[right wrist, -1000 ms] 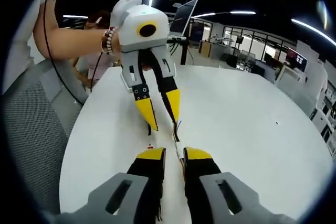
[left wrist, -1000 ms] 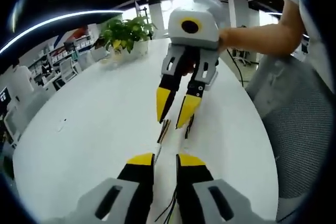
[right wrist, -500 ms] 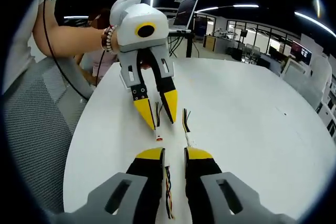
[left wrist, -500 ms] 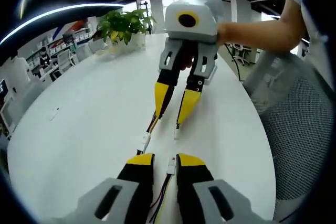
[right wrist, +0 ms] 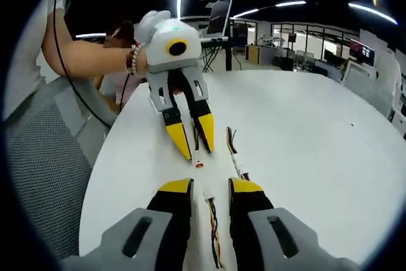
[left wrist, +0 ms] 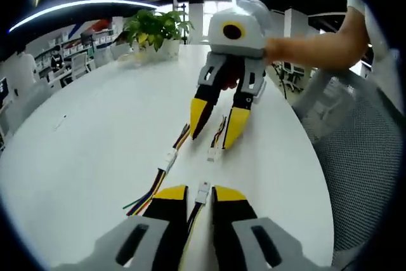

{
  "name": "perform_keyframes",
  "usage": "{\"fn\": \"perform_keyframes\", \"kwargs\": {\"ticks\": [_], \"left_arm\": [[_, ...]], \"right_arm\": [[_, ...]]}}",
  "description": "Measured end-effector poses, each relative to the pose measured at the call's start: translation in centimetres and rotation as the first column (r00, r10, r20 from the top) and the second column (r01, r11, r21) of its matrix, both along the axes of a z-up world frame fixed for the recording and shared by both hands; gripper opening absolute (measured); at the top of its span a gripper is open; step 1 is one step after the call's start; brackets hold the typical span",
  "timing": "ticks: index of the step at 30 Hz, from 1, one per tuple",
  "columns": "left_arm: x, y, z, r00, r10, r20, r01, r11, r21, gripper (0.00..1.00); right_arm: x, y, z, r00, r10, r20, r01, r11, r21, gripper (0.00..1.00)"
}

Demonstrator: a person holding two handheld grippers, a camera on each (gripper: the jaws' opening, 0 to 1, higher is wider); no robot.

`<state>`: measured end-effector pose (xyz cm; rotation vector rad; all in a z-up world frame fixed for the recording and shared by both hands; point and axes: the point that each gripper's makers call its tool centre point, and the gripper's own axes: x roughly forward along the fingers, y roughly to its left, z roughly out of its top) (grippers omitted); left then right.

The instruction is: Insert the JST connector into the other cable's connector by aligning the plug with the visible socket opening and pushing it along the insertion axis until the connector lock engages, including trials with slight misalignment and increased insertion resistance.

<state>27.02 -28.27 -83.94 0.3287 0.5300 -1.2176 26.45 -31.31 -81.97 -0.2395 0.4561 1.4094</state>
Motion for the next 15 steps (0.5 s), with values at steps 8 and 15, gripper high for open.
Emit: {"fn": "perform_keyframes", "kwargs": {"ticks": [8,15], "left_arm": [[-0.2,0.2,0.8,0.997,0.037,-0.067,-0.048,0.982,-0.182,0.07],[-0.9,0.2,-0.1,0.996,0.020,-0.081,-0.036,0.980,-0.196,0.00]], "right_arm": [[1.2,-1.0,0.4,0.988,-0.109,-0.106,0.128,0.972,0.194,0.21],[0.4,-0.7,-1.2,0.995,-0.075,-0.070,0.086,0.982,0.166,0.19]]}}
